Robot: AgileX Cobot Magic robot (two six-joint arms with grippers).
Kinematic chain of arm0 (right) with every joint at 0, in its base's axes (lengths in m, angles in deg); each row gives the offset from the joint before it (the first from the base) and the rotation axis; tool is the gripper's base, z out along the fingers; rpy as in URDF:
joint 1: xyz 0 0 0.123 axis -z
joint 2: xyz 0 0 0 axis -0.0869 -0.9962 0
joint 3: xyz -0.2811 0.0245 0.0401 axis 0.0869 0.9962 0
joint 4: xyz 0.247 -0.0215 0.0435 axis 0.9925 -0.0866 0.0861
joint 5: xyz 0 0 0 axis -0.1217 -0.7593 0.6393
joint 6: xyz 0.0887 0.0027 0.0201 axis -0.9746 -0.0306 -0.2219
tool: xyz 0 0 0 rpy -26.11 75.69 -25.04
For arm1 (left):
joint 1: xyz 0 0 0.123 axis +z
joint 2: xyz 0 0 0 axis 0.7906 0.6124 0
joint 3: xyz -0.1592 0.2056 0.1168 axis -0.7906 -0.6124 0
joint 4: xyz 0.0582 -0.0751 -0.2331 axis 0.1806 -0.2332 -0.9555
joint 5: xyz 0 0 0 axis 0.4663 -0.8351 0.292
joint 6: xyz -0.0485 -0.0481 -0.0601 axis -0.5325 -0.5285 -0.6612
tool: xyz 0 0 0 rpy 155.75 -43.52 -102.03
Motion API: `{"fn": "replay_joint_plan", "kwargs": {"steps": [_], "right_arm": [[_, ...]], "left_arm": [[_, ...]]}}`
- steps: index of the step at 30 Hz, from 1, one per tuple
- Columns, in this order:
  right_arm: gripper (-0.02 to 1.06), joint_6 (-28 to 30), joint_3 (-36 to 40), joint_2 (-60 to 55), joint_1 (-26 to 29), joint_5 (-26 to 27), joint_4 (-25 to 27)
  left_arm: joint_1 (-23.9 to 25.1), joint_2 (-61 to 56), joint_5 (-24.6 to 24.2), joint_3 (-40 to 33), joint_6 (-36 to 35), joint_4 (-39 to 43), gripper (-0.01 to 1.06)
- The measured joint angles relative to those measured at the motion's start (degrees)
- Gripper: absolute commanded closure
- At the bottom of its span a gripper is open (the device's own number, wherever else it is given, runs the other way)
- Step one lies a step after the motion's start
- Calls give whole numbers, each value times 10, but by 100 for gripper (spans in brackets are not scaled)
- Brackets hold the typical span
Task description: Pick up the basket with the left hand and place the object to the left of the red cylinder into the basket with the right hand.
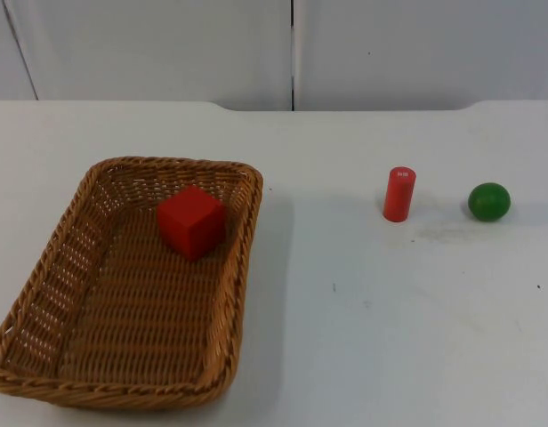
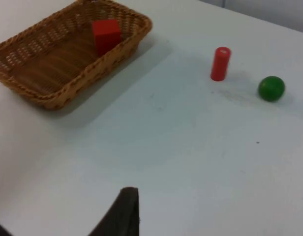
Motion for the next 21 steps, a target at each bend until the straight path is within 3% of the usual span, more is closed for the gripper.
{"fn": "replay_joint_plan", "kwargs": {"steps": [10, 21], "right_arm": [[-1, 0, 0, 0, 118, 0, 0], [-1, 0, 0, 0, 178, 1, 0]], "left_arm": [[0, 0, 0, 0, 0, 0, 0], [0, 0, 0, 0, 0, 0, 0]]}}
